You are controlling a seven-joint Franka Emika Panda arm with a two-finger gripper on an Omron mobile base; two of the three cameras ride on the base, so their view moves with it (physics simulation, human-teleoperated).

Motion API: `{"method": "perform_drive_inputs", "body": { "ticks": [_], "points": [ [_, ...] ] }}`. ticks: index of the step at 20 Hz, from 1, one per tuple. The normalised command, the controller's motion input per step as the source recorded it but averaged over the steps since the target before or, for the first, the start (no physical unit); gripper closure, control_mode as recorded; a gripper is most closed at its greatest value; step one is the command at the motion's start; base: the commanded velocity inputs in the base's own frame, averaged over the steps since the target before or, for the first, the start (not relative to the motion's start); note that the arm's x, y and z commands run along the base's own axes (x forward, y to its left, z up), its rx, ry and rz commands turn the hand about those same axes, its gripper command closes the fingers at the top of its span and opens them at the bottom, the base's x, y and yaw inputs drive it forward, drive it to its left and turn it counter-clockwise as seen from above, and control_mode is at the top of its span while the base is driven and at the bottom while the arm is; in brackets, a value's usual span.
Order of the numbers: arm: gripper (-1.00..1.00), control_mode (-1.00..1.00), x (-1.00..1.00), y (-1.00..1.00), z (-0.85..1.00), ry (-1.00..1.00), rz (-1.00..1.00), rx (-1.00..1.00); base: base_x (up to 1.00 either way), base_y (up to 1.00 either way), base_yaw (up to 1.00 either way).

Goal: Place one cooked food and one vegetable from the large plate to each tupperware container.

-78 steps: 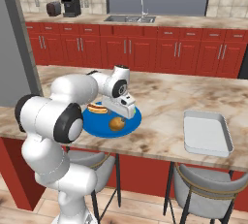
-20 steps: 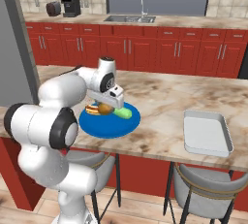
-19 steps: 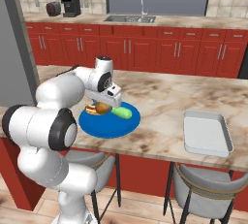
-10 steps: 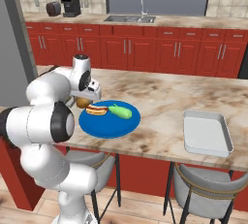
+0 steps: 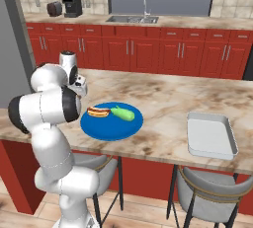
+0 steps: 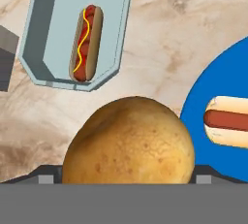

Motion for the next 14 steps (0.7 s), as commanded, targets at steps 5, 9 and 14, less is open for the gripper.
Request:
{"method": "perform_drive_inputs", "body": {
  "ticks": [5, 9, 14],
  "points": [
    [1.0, -1.0, 0.35, 0.68, -0.01, 0.03, 0.08, -0.05, 0.0, 0.0, 0.0],
    [1.0, -1.0, 0.26, 0.49, -0.24, 0.0, 0.0, -0.08, 0.0, 0.0, 0.0],
    [1.0, -1.0, 0.22, 0.48, -0.13, 0.0, 0.0, -0.03, 0.0, 0.0, 0.0]
  ]
}}
